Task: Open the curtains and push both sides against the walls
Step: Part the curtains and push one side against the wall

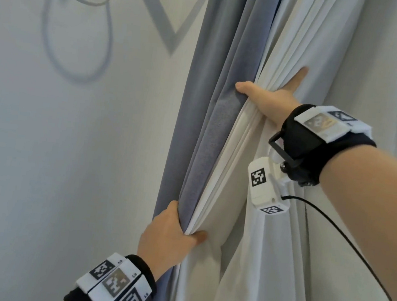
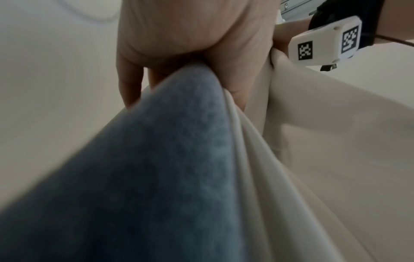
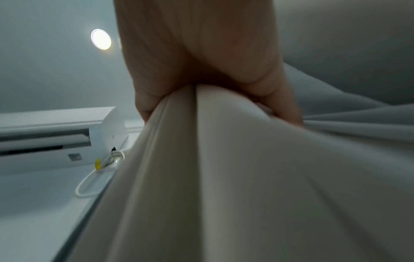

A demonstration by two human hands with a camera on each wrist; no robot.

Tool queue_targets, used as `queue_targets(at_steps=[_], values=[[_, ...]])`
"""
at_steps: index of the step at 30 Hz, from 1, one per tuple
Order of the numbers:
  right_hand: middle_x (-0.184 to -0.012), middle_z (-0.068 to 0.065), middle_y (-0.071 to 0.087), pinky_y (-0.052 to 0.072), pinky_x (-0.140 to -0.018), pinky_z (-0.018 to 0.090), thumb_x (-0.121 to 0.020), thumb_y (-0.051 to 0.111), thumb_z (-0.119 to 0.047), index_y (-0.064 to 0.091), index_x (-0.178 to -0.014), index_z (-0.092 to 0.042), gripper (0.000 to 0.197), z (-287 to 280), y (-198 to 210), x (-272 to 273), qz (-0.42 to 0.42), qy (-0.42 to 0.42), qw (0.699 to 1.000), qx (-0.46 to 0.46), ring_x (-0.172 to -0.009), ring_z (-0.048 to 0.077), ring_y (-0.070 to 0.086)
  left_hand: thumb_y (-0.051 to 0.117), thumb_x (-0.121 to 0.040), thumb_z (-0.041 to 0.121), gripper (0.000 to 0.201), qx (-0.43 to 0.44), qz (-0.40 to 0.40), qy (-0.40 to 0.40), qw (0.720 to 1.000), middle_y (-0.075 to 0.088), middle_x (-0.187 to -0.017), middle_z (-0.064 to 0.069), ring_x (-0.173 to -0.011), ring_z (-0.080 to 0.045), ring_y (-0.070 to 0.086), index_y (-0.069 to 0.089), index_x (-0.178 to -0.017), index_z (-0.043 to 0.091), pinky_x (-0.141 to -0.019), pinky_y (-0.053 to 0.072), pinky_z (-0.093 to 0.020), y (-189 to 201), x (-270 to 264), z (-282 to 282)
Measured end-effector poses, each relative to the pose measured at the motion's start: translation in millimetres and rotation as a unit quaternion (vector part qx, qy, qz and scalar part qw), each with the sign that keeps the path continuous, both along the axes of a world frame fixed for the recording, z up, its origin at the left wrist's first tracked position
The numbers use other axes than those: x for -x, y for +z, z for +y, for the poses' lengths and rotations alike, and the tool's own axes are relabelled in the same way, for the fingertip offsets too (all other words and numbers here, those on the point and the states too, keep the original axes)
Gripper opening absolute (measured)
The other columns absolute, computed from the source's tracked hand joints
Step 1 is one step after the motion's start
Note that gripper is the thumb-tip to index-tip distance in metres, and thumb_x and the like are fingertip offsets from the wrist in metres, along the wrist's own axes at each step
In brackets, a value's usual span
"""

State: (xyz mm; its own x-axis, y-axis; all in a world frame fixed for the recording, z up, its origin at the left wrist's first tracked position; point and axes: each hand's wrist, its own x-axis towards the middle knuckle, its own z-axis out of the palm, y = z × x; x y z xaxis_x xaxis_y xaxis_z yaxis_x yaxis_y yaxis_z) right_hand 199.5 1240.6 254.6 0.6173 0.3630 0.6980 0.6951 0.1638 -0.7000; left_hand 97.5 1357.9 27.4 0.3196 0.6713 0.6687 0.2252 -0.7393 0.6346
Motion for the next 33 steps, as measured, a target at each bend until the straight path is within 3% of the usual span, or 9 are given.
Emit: queue_targets(at_steps=[3,6,10,14,17,22,30,33], values=[[-0.134,0.012,0.050,0.046,-0.092,0.037,-0.064,0.067,-0.060,0.013,-0.149,-0.017,0.109,20.4,-0.3,3.5,0.010,0.014,1.000,0.019,-0.113,0.031,0.053,0.073,-0.065,0.050,0.046,-0.004,0.002,0.004,1.000,0.062,-0.085,0.002,-0.078,-0.019,0.062,0.047,-0.091,0.022,-0.076,0.055,-0.042,1.8,5.2,23.6],[-0.133,0.009,0.052,0.047,-0.095,0.039,-0.070,0.067,-0.053,0.028,-0.144,-0.010,0.094,42.9,-1.2,7.5,0.014,0.053,0.998,0.022,-0.114,0.028,0.055,0.072,-0.066,0.051,0.047,-0.006,0.004,0.009,1.000,0.063,-0.088,0.001,-0.080,-0.020,0.062,0.049,-0.095,0.021,-0.077,0.055,-0.042,3.4,9.4,46.8],[-0.123,0.008,0.059,0.051,-0.088,0.034,-0.074,0.066,-0.049,0.047,-0.131,-0.009,0.072,75.4,-5.9,16.2,0.021,0.083,0.996,0.019,-0.105,0.025,0.059,0.072,-0.066,0.049,0.044,-0.004,0.006,0.019,1.000,0.064,-0.084,0.002,-0.076,-0.018,0.062,0.051,-0.093,0.022,-0.073,0.056,-0.039,4.7,19.4,79.1],[-0.115,0.002,0.057,0.047,-0.067,0.023,-0.080,0.066,-0.038,0.036,-0.137,-0.015,0.069,104.2,-6.3,29.2,0.007,0.120,0.993,-0.009,-0.096,0.019,0.057,0.072,-0.066,0.051,0.041,-0.003,0.015,0.027,1.000,0.062,-0.079,0.007,-0.070,-0.009,0.059,0.051,-0.090,0.026,-0.058,0.048,-0.026,7.7,33.6,109.1],[-0.117,0.005,0.059,0.046,-0.054,0.019,-0.080,0.066,-0.039,0.041,-0.134,-0.012,0.065,115.7,-2.1,37.4,0.015,0.123,0.992,-0.001,-0.093,0.019,0.058,0.071,-0.064,0.052,0.041,0.002,0.022,0.018,1.000,0.065,-0.081,0.006,-0.070,-0.011,0.062,0.055,-0.091,0.025,-0.060,0.050,-0.027,12.0,40.5,122.4],[-0.124,0.008,0.059,0.049,-0.093,0.037,-0.074,0.064,-0.055,0.046,-0.132,-0.010,0.076,124.7,1.7,30.4,0.007,0.083,0.996,0.035,-0.108,0.026,0.059,0.072,-0.064,0.051,0.044,-0.003,0.034,-0.015,0.999,0.067,-0.087,0.005,-0.078,-0.015,0.064,0.056,-0.095,0.024,-0.074,0.056,-0.037,12.6,41.0,124.9],[-0.131,0.010,0.055,0.046,-0.098,0.043,-0.064,0.067,-0.063,0.045,-0.134,-0.012,0.090,99.6,1.5,25.0,-0.003,0.068,0.995,0.074,-0.115,0.029,0.056,0.071,-0.063,0.059,0.059,-0.007,0.077,-0.060,0.995,0.065,-0.098,0.005,-0.087,-0.015,0.063,0.053,-0.108,0.025,-0.081,0.057,-0.039,13.3,31.3,116.1],[-0.133,0.007,0.053,0.046,-0.100,0.042,-0.066,0.070,-0.060,0.032,-0.143,-0.013,0.098,91.4,-0.2,20.6,-0.017,0.052,0.998,0.032,-0.117,0.026,0.055,0.072,-0.062,0.058,0.056,-0.003,0.061,-0.072,0.996,0.065,-0.096,0.006,-0.087,-0.014,0.063,0.054,-0.105,0.027,-0.082,0.056,-0.038,11.2,26.0,116.0]])
